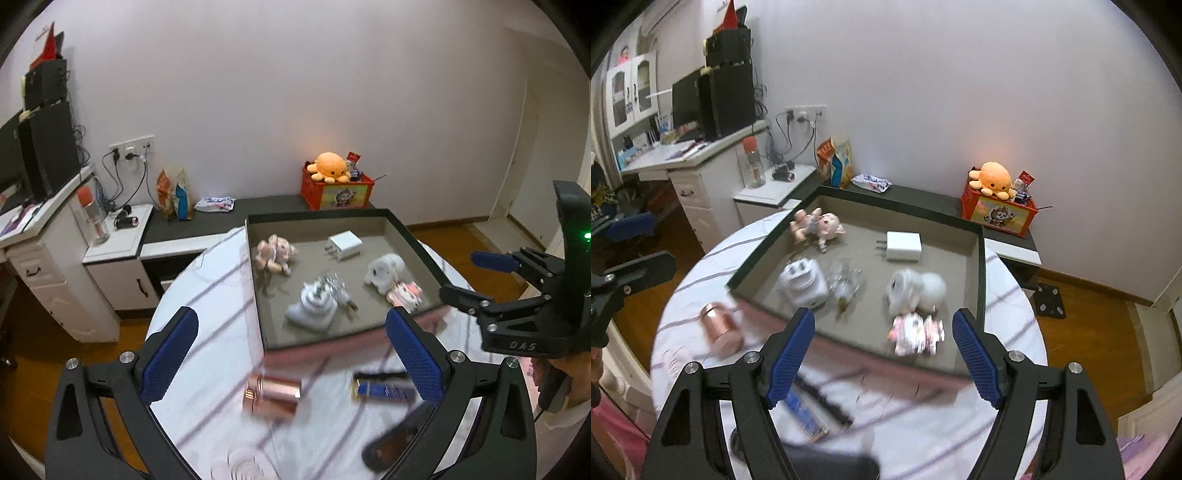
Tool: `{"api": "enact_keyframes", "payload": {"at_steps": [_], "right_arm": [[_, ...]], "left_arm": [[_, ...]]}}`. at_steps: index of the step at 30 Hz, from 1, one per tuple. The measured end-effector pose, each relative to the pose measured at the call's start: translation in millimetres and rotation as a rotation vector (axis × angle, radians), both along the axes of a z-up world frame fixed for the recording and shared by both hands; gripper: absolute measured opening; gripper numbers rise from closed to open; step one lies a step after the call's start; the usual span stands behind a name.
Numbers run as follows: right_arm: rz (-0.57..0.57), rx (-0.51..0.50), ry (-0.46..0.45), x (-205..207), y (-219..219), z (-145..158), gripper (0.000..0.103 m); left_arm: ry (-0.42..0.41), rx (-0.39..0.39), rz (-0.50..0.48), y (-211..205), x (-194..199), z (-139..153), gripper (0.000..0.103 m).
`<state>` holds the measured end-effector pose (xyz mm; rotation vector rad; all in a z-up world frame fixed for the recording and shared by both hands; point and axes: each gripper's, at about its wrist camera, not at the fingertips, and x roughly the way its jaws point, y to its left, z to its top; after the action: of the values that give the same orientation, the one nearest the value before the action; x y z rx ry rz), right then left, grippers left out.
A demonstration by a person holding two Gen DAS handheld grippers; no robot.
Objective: Organize rigid objects
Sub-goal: 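Withdraw both tools from the box toward the remaining items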
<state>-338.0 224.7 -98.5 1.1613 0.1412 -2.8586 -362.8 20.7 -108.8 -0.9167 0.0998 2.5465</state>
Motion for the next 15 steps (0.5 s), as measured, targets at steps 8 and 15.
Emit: {"api": "enact_keyframes", "payload": {"at_steps": [8, 15], "right_arm": [[-0.031, -0.055, 0.033, 67, -4, -4, 0.079], [-0.039, -0.080, 0.015, 95, -11, -22, 0.079]], "left_arm": [[0.010, 0.006, 0.047, -8, 69, -12, 0.103], [-0.022, -0.010, 0.041, -4, 101, -33, 0.103]]}}
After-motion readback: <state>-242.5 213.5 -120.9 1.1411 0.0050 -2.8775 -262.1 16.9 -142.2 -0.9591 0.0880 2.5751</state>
